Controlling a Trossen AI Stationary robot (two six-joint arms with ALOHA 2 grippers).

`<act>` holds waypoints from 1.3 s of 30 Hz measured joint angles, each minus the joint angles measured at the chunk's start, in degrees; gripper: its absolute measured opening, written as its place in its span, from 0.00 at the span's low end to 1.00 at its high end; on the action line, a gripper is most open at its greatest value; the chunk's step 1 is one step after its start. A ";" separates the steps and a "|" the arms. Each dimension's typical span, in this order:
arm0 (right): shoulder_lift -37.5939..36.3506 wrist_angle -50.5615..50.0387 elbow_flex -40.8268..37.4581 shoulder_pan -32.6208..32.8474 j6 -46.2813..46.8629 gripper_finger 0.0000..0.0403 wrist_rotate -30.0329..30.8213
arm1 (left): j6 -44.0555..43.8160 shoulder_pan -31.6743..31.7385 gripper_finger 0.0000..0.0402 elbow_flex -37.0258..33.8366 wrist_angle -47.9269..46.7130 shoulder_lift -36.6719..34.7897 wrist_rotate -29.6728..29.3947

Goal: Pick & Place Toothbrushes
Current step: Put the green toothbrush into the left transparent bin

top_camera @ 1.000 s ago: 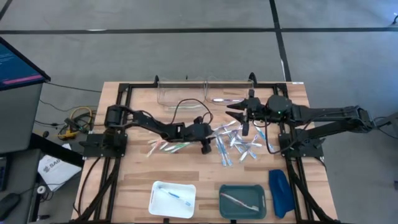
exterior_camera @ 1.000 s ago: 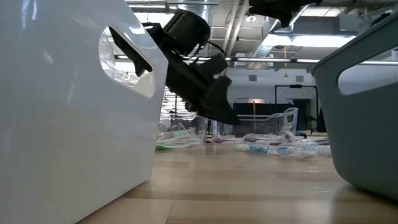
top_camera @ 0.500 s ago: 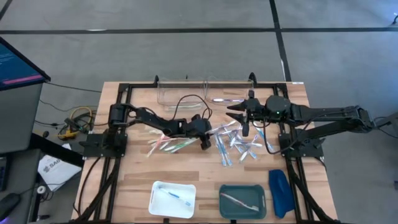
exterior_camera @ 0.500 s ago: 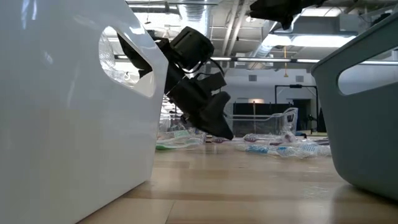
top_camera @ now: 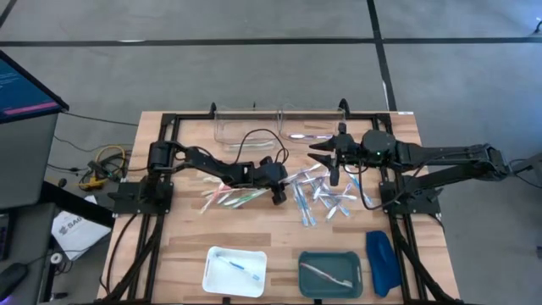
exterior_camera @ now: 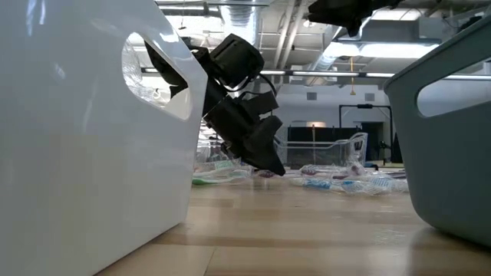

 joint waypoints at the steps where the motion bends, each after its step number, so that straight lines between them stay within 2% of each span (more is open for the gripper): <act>1: 0.00 0.00 0.00 0.00 0.00 0.29 0.00 | 0.00 0.00 0.34 0.00 -0.01 0.00 0.00; 19: 0.00 0.00 0.02 0.02 -0.02 0.29 0.04 | 0.10 0.09 0.34 -0.02 -3.45 -0.03 -0.14; 28: 0.01 -0.64 0.04 0.02 -0.02 0.29 0.07 | 0.22 0.09 0.34 0.02 -3.33 -3.45 -0.55; 33: 0.02 -0.92 0.04 0.02 -0.02 0.29 0.10 | 0.20 -0.47 0.34 -0.01 -8.57 -7.99 -0.56; 39: 0.02 -1.25 0.04 0.02 -0.02 0.29 0.11 | -0.54 -1.96 0.34 -0.04 -21.41 -16.92 -0.59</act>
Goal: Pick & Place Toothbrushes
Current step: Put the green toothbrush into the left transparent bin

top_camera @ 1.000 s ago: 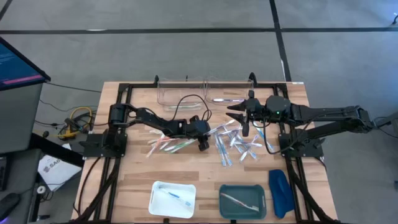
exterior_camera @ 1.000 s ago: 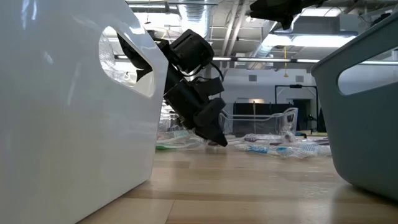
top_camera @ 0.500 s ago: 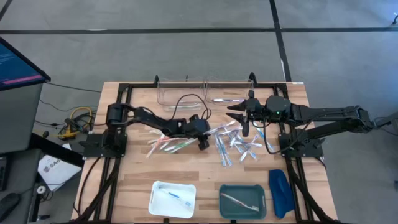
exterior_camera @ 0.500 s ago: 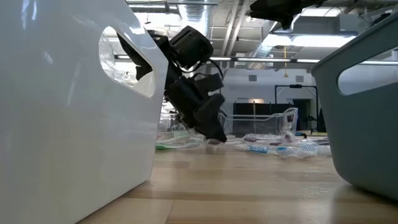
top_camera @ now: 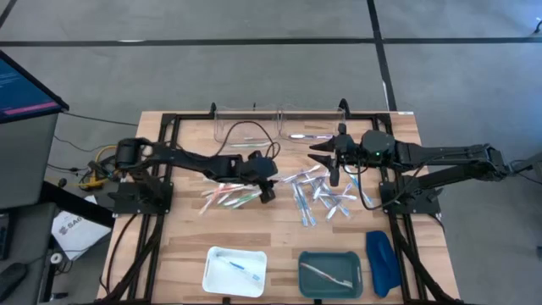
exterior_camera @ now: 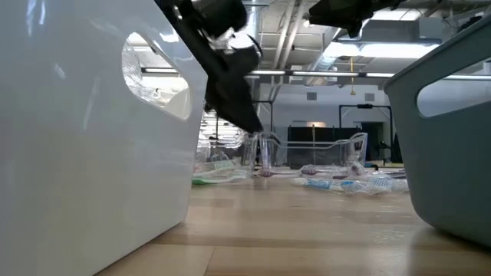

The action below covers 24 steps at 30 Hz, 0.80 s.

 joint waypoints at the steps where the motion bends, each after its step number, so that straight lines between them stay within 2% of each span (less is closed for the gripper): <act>1: 0.00 -0.02 0.00 0.00 0.00 0.29 0.00 | -0.71 -0.45 0.34 0.01 -1.83 -1.46 0.02; 6: 0.00 -0.04 0.00 -0.01 0.00 0.29 -0.02 | -3.99 -3.69 0.34 0.02 -11.91 -7.38 0.69; 11: 0.00 0.17 0.00 0.00 0.00 0.29 -0.01 | -6.67 -7.27 0.34 -0.03 -18.01 -8.20 4.18; 16: 0.00 0.26 0.00 -0.02 0.42 0.29 0.00 | -6.92 -9.44 0.34 -4.87 -19.06 -7.41 2.62; 24: 0.00 0.17 0.00 0.00 0.44 0.29 -0.02 | -6.96 -9.49 0.34 -13.43 -17.80 -7.41 -0.88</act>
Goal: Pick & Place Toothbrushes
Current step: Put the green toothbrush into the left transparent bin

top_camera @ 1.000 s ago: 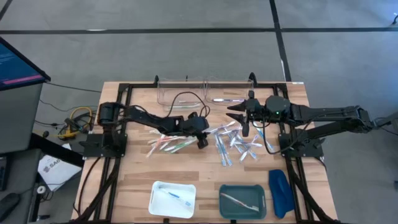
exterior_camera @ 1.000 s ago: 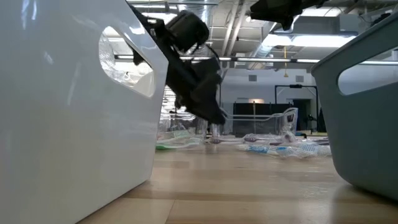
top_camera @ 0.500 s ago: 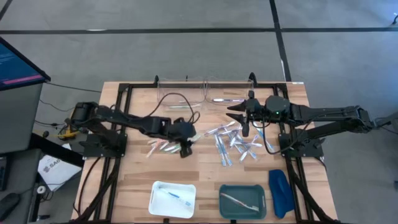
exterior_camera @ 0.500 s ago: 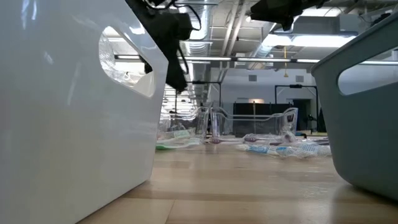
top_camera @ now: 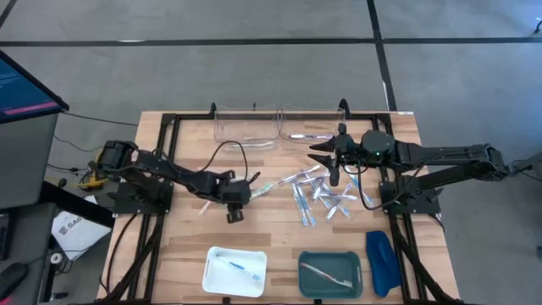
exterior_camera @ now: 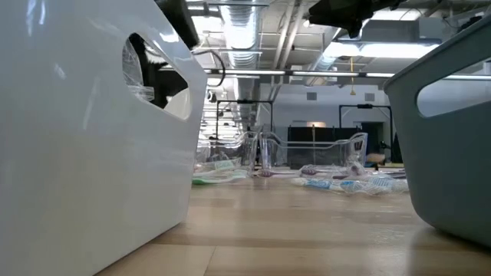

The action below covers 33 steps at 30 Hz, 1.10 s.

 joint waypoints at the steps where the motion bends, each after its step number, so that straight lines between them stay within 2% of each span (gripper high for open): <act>1: 0.00 -0.02 0.00 0.00 0.00 0.29 0.00 | -0.01 0.11 0.34 -0.61 0.20 0.00 -0.30; 10: 0.00 0.09 0.00 0.00 0.02 0.29 0.00 | 0.00 1.26 0.34 -3.28 6.06 0.00 -0.42; 18: 0.00 0.11 0.00 0.00 0.02 0.29 0.00 | 0.00 2.62 0.32 -3.42 6.36 0.00 0.35; 25: 0.00 0.15 0.00 -0.02 0.04 0.29 0.00 | 0.11 3.88 0.19 -3.42 6.36 0.00 1.12; 31: 0.00 0.08 0.00 -0.02 0.04 0.29 0.00 | 0.15 3.57 0.02 -3.42 6.36 0.00 1.66; 33: 0.00 0.03 0.00 -0.02 0.04 0.29 0.00 | 0.22 3.38 0.01 -3.38 6.35 0.00 3.00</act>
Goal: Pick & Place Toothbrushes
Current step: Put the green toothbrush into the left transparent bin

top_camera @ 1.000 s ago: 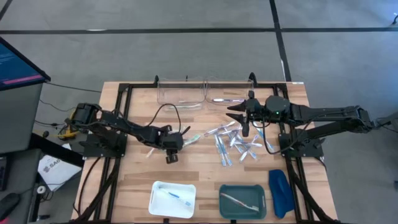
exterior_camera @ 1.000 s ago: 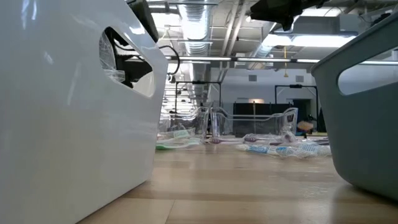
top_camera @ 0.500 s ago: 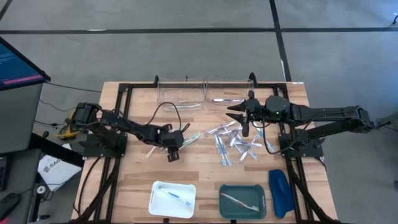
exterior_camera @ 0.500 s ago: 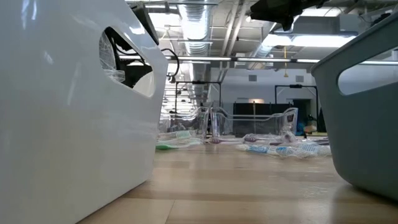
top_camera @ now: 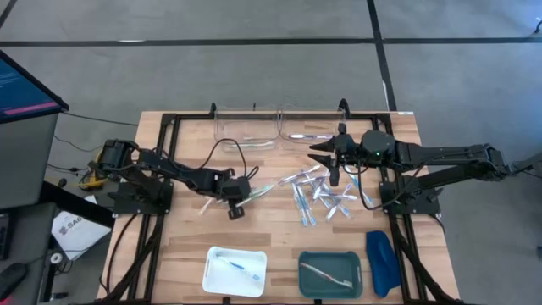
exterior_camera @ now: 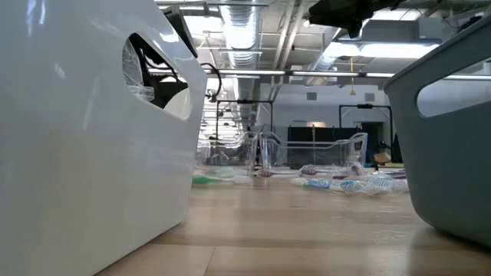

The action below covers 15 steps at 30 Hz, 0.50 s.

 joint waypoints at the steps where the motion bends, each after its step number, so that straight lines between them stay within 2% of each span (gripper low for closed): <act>1: 0.00 0.00 0.00 0.00 0.00 0.29 0.00 | -0.03 -0.01 0.01 0.06 -0.02 0.00 0.77; 5: 0.00 0.00 0.00 0.00 -0.02 0.29 0.00 | 0.00 0.01 0.00 0.18 -0.01 0.00 2.98; 15: 0.00 -0.03 0.00 0.00 -0.02 0.29 0.00 | 0.63 0.01 0.00 3.38 -2.12 -0.16 1.40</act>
